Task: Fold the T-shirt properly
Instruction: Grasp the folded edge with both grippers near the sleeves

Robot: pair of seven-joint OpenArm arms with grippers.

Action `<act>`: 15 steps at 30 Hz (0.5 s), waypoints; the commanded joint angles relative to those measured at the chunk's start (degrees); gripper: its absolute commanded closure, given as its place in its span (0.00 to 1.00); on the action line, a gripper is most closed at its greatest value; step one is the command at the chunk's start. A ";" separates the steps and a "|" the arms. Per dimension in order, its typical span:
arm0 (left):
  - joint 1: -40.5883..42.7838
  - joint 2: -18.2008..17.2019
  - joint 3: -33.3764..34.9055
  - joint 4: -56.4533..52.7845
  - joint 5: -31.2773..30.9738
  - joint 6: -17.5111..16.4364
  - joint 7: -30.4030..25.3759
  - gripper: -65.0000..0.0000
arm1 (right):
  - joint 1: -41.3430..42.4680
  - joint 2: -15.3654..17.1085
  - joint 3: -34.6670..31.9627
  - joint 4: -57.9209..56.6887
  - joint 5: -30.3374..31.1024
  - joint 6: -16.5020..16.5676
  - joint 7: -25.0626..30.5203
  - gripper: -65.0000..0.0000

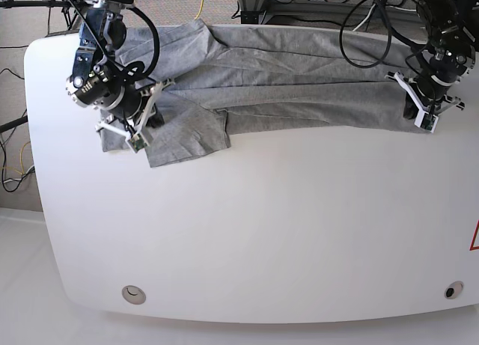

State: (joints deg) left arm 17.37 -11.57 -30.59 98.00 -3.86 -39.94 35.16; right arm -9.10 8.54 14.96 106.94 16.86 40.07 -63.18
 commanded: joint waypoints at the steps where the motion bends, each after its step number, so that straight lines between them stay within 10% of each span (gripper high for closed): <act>1: -0.44 -0.62 -0.22 -0.18 -0.75 0.20 -1.22 1.00 | -0.02 0.63 0.40 1.19 0.86 -0.07 1.54 1.00; 15: -0.58 -0.03 -0.51 0.54 -0.85 -0.06 -0.59 0.98 | -0.94 -0.19 1.29 -0.99 -2.29 -0.07 4.28 0.96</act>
State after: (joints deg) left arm 17.32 -10.70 -30.57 96.25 -4.05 -40.14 35.22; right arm -12.16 8.23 15.92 106.69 14.79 40.07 -61.04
